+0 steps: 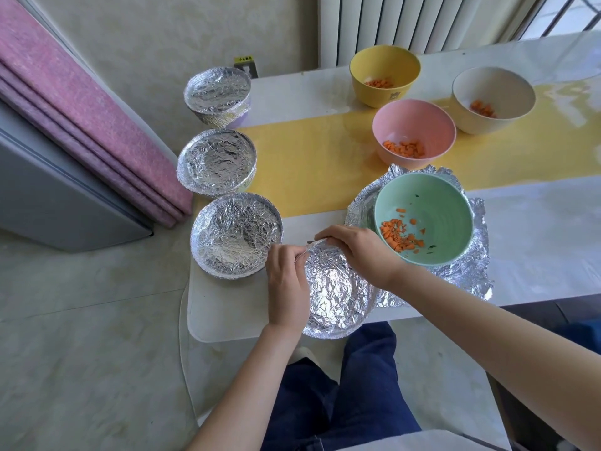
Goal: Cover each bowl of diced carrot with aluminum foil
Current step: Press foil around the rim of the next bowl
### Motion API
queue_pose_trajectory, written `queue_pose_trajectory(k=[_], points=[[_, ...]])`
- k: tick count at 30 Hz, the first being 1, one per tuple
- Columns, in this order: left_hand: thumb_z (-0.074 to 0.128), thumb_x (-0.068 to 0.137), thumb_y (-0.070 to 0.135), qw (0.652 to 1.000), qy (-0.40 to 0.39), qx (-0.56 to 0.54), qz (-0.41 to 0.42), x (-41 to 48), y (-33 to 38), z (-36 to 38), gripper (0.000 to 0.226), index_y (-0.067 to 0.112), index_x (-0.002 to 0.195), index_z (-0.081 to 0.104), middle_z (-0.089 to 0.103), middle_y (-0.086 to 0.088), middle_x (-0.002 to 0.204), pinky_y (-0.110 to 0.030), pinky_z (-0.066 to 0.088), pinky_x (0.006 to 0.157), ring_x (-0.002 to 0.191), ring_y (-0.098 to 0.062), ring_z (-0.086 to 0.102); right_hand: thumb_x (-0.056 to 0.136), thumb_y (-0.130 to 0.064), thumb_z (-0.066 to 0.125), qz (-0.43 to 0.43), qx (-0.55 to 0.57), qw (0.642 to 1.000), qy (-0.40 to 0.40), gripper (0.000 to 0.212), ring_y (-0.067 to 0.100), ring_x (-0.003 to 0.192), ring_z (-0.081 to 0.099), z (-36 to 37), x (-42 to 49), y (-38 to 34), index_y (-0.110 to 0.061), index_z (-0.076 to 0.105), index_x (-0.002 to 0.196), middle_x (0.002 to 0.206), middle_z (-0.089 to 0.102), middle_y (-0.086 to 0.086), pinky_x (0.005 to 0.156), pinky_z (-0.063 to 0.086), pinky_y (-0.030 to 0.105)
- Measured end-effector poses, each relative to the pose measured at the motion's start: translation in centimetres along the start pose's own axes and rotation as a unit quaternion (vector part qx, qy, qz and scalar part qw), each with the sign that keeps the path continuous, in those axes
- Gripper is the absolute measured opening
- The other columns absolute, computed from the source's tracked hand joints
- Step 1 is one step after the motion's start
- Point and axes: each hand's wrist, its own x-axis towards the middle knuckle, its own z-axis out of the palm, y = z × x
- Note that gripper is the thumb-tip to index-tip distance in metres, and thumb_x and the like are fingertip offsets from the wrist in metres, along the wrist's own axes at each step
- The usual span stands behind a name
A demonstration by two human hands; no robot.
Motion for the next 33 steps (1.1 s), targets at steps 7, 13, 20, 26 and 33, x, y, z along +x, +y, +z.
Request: queue_pose_trajectory(k=[7, 13, 20, 26, 33], points=[[0.041, 0.093, 0.015, 0.998, -0.021, 0.034, 0.054, 0.4, 0.1, 0.2, 0.006, 0.019, 0.089, 0.041, 0.038, 0.004, 0.094, -0.029, 0.039, 0.076, 0.087, -0.018, 0.043, 0.098, -0.014, 0.044, -0.016, -0.042, 0.996, -0.072, 0.027, 0.024, 0.101, 0.062, -0.5, 0.3, 0.1, -0.008, 0.060, 0.120, 0.114, 0.066, 0.008, 0.086, 0.045, 0.032], [0.039, 0.095, 0.017, 0.998, -0.025, 0.033, 0.054, 0.2, -0.3, 0.1, 0.005, 0.019, 0.091, 0.042, 0.038, 0.003, 0.094, -0.034, 0.042, 0.076, 0.087, -0.020, 0.045, 0.101, -0.019, 0.035, -0.027, -0.078, 0.986, -0.144, 0.033, 0.023, 0.111, 0.056, -1.1, 0.9, -0.1, -0.010, 0.053, 0.128, 0.124, 0.059, 0.007, 0.093, 0.041, 0.031], [0.038, 0.095, 0.015, 0.999, -0.020, 0.034, 0.031, -0.1, 0.0, 0.0, 0.006, 0.020, 0.095, 0.040, 0.037, 0.002, 0.101, -0.036, 0.044, 0.077, 0.089, -0.020, 0.047, 0.101, -0.028, 0.033, -0.016, -0.059, 0.989, -0.137, 0.039, 0.020, 0.116, 0.053, -1.0, 0.8, -0.1, -0.014, 0.049, 0.133, 0.128, 0.057, 0.004, 0.094, 0.036, 0.026], [0.036, 0.095, 0.002, 0.998, -0.047, 0.028, -0.013, -1.3, -0.3, -0.2, 0.023, 0.023, 0.103, 0.037, 0.054, -0.010, 0.126, -0.037, 0.044, 0.099, 0.125, -0.017, 0.045, 0.100, -0.017, 0.041, 0.010, -0.021, 0.998, -0.055, 0.033, 0.021, 0.109, 0.059, 0.1, -0.9, 1.1, -0.013, 0.052, 0.130, 0.123, 0.061, 0.005, 0.093, 0.045, 0.030], [0.041, 0.087, -0.016, 0.999, -0.033, 0.006, -0.032, -1.0, 0.1, -0.3, 0.037, 0.005, 0.117, 0.047, 0.058, -0.004, 0.118, -0.009, 0.039, 0.095, 0.112, -0.004, 0.052, 0.091, 0.005, 0.050, -0.011, -0.032, 0.999, 0.008, 0.037, 0.026, 0.093, 0.067, 0.7, -1.1, 1.2, -0.013, 0.060, 0.121, 0.112, 0.068, 0.008, 0.078, 0.055, 0.040]])
